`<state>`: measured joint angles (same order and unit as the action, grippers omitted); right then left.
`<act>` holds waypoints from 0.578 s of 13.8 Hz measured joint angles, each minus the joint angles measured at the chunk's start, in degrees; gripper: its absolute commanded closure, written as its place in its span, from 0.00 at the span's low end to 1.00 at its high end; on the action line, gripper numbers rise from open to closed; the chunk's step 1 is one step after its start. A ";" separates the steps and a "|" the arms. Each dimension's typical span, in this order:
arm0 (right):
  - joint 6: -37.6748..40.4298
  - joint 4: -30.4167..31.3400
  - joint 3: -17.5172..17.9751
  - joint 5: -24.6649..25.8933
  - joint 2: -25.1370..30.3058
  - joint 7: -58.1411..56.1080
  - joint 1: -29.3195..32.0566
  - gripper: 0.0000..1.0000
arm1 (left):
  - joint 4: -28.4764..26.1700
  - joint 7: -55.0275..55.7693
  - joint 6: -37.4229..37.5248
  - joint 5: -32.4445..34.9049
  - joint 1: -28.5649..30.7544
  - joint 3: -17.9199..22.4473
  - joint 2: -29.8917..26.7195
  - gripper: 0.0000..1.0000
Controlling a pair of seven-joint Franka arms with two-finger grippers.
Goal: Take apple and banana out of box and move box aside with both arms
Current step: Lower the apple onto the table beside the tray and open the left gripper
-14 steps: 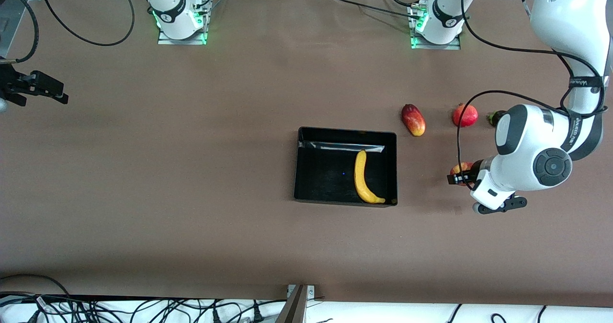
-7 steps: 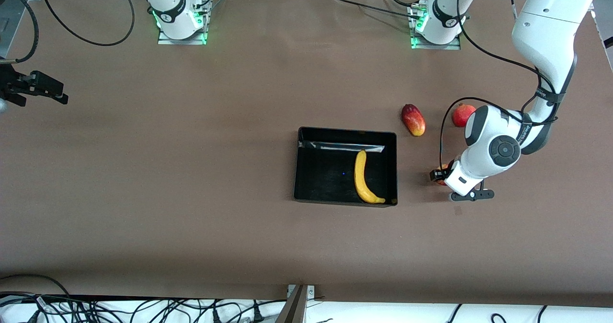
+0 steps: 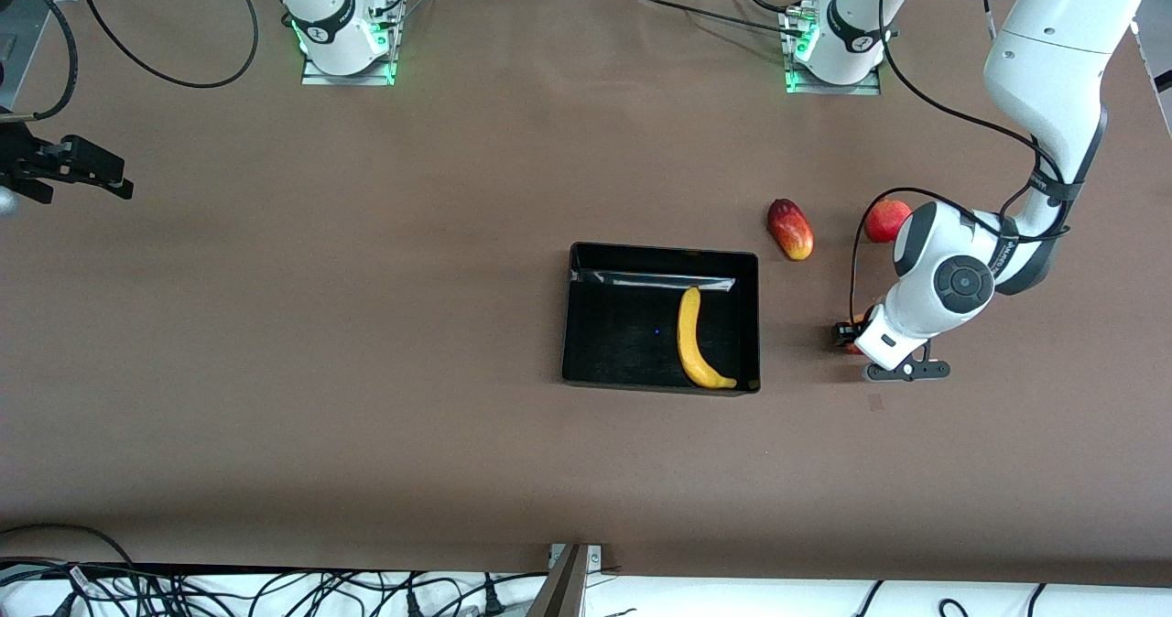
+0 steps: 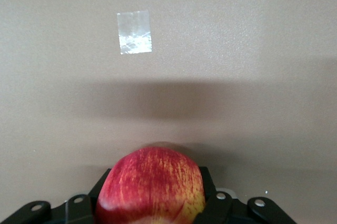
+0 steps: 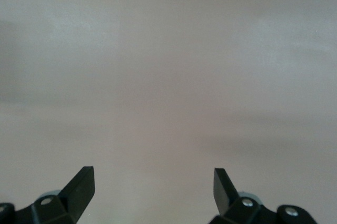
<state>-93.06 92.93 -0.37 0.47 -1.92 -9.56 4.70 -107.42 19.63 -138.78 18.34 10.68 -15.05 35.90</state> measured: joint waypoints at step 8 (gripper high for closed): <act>0.00 0.00 0.03 -0.01 0.00 0.00 0.00 0.00 | 0.17 0.09 -1.22 1.42 0.55 0.17 0.96 0.00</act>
<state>-93.06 92.94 -0.34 0.45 -1.92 -9.56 4.70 -107.25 19.72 -140.00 19.76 11.23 -14.88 36.86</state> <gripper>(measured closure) 0.000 0.000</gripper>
